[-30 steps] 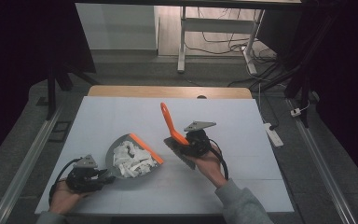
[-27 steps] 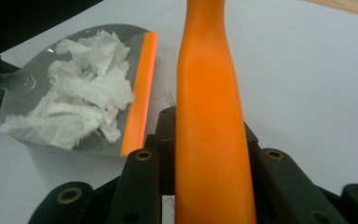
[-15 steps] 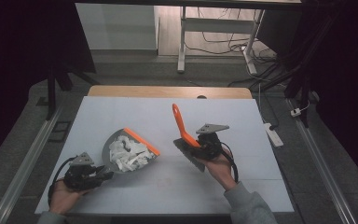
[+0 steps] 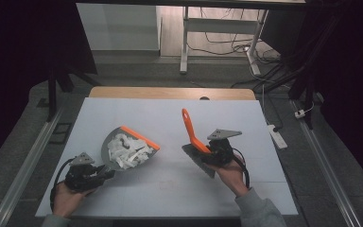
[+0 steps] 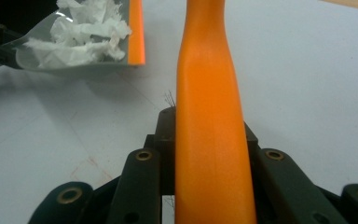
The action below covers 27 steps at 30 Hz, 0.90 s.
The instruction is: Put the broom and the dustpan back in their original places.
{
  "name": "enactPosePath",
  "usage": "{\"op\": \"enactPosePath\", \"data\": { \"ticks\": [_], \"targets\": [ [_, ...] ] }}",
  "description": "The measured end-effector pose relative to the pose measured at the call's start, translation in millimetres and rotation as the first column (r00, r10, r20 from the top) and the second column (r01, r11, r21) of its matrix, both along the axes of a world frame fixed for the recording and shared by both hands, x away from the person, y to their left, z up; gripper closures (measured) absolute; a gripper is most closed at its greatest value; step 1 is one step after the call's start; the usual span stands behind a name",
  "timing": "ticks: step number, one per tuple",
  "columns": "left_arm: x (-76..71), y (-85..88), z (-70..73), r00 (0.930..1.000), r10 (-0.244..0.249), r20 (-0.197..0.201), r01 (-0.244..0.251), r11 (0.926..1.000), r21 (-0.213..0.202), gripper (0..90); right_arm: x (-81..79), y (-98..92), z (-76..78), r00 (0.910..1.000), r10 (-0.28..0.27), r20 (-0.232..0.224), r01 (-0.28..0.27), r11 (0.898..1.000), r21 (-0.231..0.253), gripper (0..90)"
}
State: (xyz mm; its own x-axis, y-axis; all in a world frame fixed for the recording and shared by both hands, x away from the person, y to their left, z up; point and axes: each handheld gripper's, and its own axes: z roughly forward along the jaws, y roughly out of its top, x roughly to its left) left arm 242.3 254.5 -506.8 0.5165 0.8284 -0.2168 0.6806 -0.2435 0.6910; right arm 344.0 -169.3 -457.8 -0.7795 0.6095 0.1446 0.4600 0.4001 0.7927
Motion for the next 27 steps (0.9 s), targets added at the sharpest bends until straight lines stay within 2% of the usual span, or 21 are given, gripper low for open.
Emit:
{"op": "enactPosePath", "data": {
  "ticks": [9, 18, 27],
  "targets": [
    [1.9, -2.8, 0.3, 0.9984, 0.057, 0.002, -0.057, 0.9984, 0.001, 61.2, -7.4, -16.1, -2.9, 0.9999, 0.011, -0.013, -0.011, 1.0, 0.003, 71.8],
    [5.7, -3.4, -1.0, 0.9942, 0.107, -0.009, -0.107, 0.9942, -0.006, 61.2, -11.3, -22.3, -7.7, 0.9994, 0.013, -0.031, -0.013, 1.0, -0.001, 71.7],
    [9.6, -6.2, -2.6, 0.9822, 0.186, -0.022, -0.186, 0.9825, 0.008, 61.2, -16.8, -27.8, -7.0, 0.9984, 0.022, -0.052, -0.021, 1.0, 0.014, 71.8]
  ]
}}
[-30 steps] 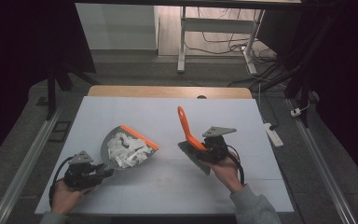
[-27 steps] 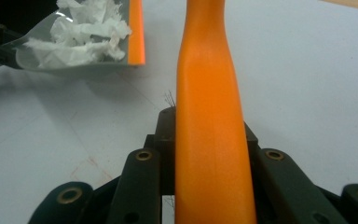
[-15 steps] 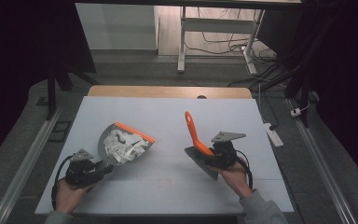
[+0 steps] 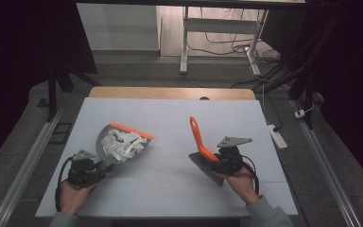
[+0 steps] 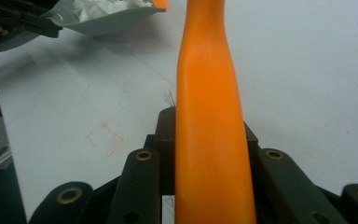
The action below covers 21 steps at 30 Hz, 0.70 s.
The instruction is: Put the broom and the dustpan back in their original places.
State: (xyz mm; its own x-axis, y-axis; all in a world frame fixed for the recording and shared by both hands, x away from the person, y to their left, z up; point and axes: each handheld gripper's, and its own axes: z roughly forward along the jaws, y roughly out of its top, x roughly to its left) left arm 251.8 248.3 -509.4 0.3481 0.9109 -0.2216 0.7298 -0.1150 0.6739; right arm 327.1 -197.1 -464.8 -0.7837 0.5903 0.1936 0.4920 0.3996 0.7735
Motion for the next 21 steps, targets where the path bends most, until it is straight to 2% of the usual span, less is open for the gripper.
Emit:
{"op": "enactPosePath", "data": {
  "ticks": [6, 10, 21],
  "targets": [
    [4.0, -6.2, -2.4, 0.9978, 0.065, -0.008, -0.065, 0.9979, 0.002, 61.2, -4.6, -4.2, -3.6, 0.9996, 0.007, -0.028, -0.007, 1.0, 0.002, 71.8],
    [8.9, -12.1, -4.5, 0.9953, 0.095, -0.015, -0.095, 0.995, 0.029, 61.1, -3.9, -6.1, -7.5, 0.9991, 0.004, -0.043, -0.004, 1.0, -0.005, 71.8],
    [17.3, -10.9, -14.2, 0.9809, 0.19, -0.042, -0.189, 0.9813, 0.039, 61.1, -0.2, -14.1, -8.9, 0.998, -0.022, -0.059, 0.021, 1.0, -0.012, 71.8]
  ]
}}
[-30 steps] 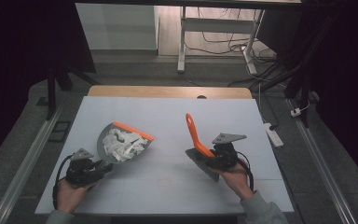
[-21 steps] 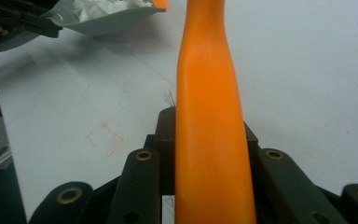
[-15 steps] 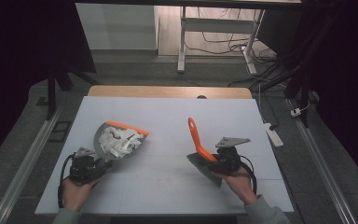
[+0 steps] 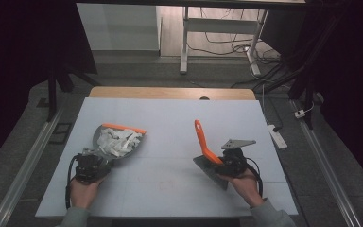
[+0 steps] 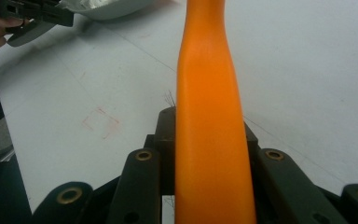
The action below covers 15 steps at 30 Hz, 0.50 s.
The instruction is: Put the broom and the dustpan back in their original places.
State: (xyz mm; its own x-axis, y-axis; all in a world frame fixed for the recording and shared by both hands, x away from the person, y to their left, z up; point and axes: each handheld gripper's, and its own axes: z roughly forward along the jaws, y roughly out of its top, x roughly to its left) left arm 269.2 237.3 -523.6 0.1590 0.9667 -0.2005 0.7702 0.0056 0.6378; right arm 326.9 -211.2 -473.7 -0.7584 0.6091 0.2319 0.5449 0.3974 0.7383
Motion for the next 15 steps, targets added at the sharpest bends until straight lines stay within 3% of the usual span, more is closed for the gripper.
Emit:
{"op": "enactPosePath", "data": {
  "ticks": [7, 15],
  "targets": [
    [2.7, -3.0, -2.3, 0.9995, 0.028, -0.011, -0.028, 0.9996, 0.008, 61.1, 1.2, -2.8, -1.2, 1.0, -0.006, -0.004, 0.006, 1.0, -0.008, 71.8],
    [6.9, -8.3, -6.9, 0.9976, 0.06, -0.033, -0.06, 0.9981, -0.01, 61.0, 5.2, -2.1, -10.0, 0.9988, -0.01, -0.048, 0.009, 0.999, -0.036, 71.8]
  ]
}}
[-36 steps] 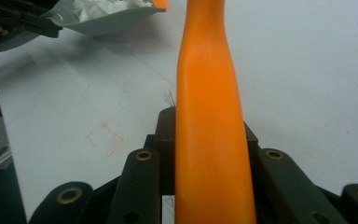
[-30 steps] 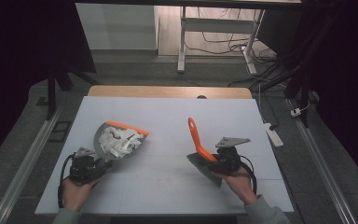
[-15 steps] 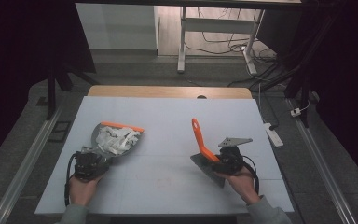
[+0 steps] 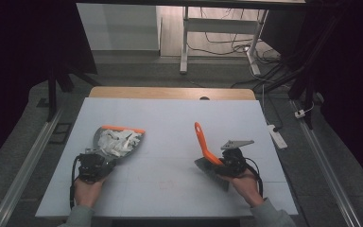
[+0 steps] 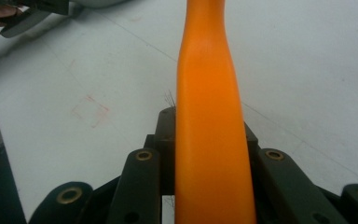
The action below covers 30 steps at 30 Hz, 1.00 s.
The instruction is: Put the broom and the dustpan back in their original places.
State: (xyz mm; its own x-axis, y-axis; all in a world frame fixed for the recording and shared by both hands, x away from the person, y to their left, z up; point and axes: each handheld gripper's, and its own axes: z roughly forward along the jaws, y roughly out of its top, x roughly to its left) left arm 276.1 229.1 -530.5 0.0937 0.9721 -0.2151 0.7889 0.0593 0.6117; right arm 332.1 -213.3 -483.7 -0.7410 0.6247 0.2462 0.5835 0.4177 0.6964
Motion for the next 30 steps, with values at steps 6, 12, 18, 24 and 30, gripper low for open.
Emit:
{"op": "enactPosePath", "data": {
  "ticks": [6, 12, 18, 24, 30],
  "targets": [
    [1.6, -3.7, -1.5, 0.9999, 0.011, -0.007, -0.011, 0.9999, 0.0, 60.9, 5.2, -1.9, -6.7, 0.9995, -0.014, -0.03, 0.014, 1.0, -0.021, 71.8],
    [2.0, -4.4, -1.9, 0.9999, 0.01, -0.005, -0.01, 0.9999, 0.002, 60.7, 11.4, -4.0, -14.7, 0.998, -0.032, -0.055, 0.03, 0.999, -0.044, 71.8],
    [1.7, -4.4, -1.9, 1.0, 0.009, -0.001, -0.009, 1.0, 0.001, 60.4, 16.5, -6.9, -18.1, 0.9968, -0.049, -0.063, 0.045, 0.998, -0.054, 71.7],
    [1.1, -4.4, -1.2, 0.9999, 0.003, 0.011, -0.003, 1.0, -0.003, 55.2, 22.6, -12.4, -21.5, 0.9944, -0.069, -0.08, 0.066, 0.997, -0.045, 71.7],
    [-0.2, -4.6, 0.5, 0.9997, -0.004, 0.024, 0.004, 1.0, 0.004, 39.9, 24.6, -13.8, -22.4, 0.9955, -0.063, -0.071, 0.059, 0.997, -0.054, 70.3]
  ]
}}
